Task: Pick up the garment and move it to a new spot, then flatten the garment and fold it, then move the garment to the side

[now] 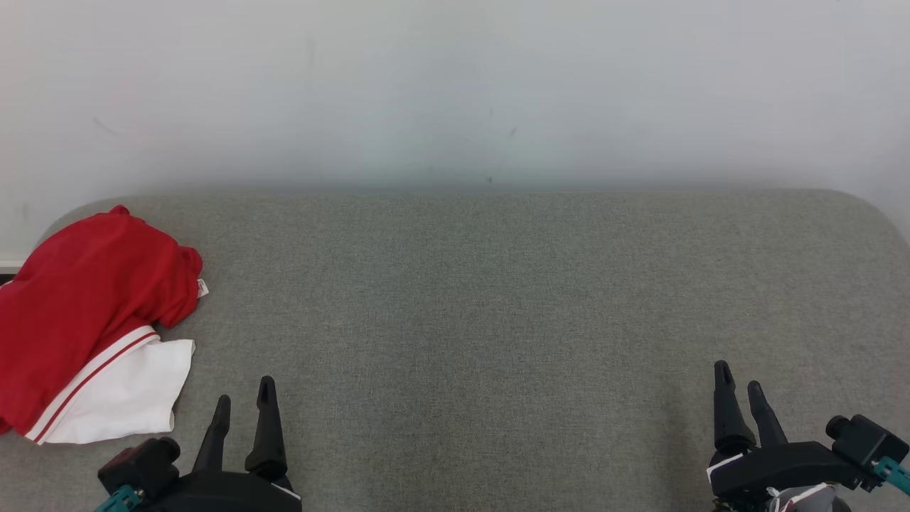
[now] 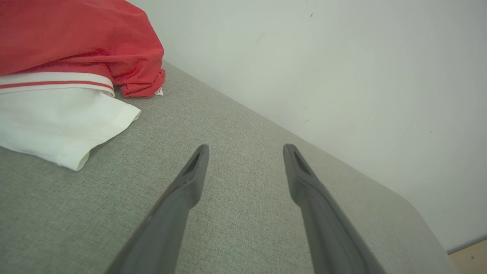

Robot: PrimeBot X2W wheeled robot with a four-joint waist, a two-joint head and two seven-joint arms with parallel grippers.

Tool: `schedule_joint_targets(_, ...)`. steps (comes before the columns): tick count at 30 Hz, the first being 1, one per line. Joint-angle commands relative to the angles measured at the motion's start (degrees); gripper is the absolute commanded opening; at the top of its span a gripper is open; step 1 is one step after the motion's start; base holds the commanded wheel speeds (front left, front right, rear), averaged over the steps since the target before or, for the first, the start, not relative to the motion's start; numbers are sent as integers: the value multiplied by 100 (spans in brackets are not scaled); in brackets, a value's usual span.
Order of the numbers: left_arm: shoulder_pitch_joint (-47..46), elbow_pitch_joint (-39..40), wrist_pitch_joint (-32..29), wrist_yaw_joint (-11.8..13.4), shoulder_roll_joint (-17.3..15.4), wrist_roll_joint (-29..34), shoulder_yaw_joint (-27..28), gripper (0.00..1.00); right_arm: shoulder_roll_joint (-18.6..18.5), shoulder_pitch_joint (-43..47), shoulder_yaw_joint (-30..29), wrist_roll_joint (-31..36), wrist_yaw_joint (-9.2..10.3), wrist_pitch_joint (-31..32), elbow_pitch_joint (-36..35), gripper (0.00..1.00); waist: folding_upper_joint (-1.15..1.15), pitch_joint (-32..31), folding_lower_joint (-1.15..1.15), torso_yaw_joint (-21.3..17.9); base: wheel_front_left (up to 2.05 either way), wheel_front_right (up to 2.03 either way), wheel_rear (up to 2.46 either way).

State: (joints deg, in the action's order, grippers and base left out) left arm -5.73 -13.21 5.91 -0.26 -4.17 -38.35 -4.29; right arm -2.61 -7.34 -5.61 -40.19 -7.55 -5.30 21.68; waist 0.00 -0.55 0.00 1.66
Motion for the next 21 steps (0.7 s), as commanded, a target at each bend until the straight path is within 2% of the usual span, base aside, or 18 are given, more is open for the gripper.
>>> schedule_joint_targets(1, -48, 86, 68, 58, -65, 249, -49, 100, -27, -148, 20, 272, 5, -50, -17, 100, 0, 0, 0, 2, 0, 0, 0)
schedule_joint_targets(14, -79, 134, 275, 309, -236, 1136, -309, 100, -30, -70, 209, 1340, 6, -5, -151, 100, 0, -6, 0, 26, 0, 0, 0)
schedule_joint_targets(21, -130, 35, 361, 299, -321, 1467, -460, 100, -31, -16, 255, 1876, 7, 61, -276, 100, 0, -15, 0, 30, 0, 0, 0)
